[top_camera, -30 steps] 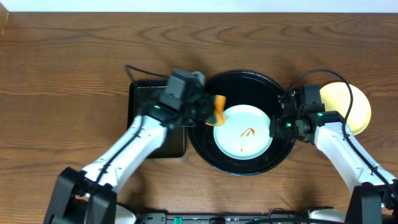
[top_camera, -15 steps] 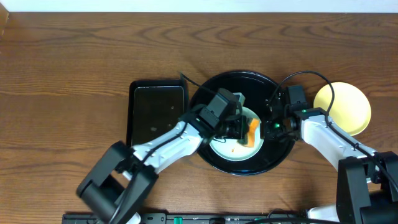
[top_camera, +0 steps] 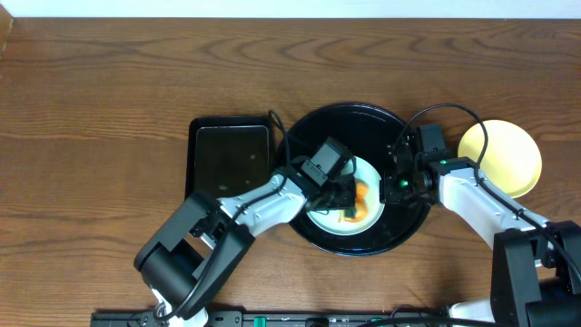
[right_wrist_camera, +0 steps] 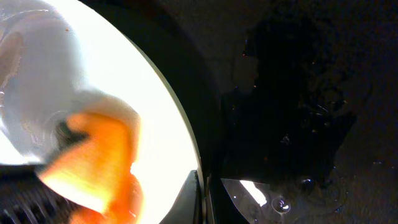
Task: Clean dirty plates on tray and stack at the side
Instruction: 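Scrub the sauce off the pale green plate with the sponge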
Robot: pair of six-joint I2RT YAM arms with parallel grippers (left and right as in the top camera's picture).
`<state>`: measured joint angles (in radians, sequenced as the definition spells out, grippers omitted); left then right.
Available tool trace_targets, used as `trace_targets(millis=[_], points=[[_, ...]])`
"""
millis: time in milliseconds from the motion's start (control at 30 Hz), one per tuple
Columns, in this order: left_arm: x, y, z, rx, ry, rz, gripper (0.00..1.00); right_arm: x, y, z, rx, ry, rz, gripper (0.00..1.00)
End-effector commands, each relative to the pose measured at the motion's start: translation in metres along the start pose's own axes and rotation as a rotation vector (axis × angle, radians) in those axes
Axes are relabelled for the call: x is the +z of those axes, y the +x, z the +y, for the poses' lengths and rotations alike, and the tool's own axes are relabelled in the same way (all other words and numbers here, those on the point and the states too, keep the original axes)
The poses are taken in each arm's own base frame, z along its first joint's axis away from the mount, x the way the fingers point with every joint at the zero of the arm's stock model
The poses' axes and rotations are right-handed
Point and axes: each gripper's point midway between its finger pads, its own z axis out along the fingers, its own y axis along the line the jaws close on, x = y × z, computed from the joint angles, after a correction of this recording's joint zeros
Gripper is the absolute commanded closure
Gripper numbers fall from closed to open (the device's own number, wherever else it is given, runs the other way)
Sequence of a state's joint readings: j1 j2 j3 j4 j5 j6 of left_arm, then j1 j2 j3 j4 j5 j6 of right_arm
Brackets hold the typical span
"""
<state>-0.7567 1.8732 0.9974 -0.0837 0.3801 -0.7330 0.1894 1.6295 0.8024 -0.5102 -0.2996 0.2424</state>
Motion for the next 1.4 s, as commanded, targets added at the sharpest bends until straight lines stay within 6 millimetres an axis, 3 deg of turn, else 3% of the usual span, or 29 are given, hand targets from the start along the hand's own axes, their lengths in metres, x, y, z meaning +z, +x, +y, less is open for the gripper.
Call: trace_targets(millis=[0, 133, 333, 433, 600, 933, 1067, 1233, 1367], points=[[-0.011, -0.022, 0.057, -0.024, -0.207, -0.081, 0.93, 0.005, 0.007, 0.0, 0.005, 0.011, 0.025, 0.99], [-0.031, -0.034, 0.064, 0.026, -0.22, -0.093, 0.93, 0.005, 0.007, 0.0, 0.005, 0.011, 0.025, 0.99], [-0.077, -0.041, 0.031, 0.115, -0.155, -0.144, 0.92, 0.005, 0.007, 0.0, 0.005, 0.01, 0.026, 0.99], [-0.084, -0.039, 0.021, 0.114, -0.132, -0.156, 0.93, 0.005, 0.007, 0.0, 0.005, 0.011, 0.026, 0.99], [-0.067, -0.022, 0.01, 0.115, -0.123, -0.116, 0.93, 0.005, 0.008, 0.0, 0.006, 0.01, 0.028, 0.99], [-0.013, 0.014, -0.006, 0.161, -0.114, -0.029, 0.92, 0.005, 0.009, 0.0, 0.008, 0.012, 0.033, 0.99], [-0.009, 0.013, 0.011, 0.234, -0.202, -0.045, 0.93, 0.005, 0.009, 0.0, 0.008, 0.012, 0.033, 0.99], [-0.034, -0.028, 0.066, 0.227, -0.486, -0.214, 0.93, 0.005, 0.01, 0.0, 0.011, 0.013, 0.036, 0.99], [-0.05, -0.058, 0.079, 0.2, -0.501, -0.282, 0.93, 0.005, 0.012, -0.001, 0.014, 0.016, 0.047, 0.99]])
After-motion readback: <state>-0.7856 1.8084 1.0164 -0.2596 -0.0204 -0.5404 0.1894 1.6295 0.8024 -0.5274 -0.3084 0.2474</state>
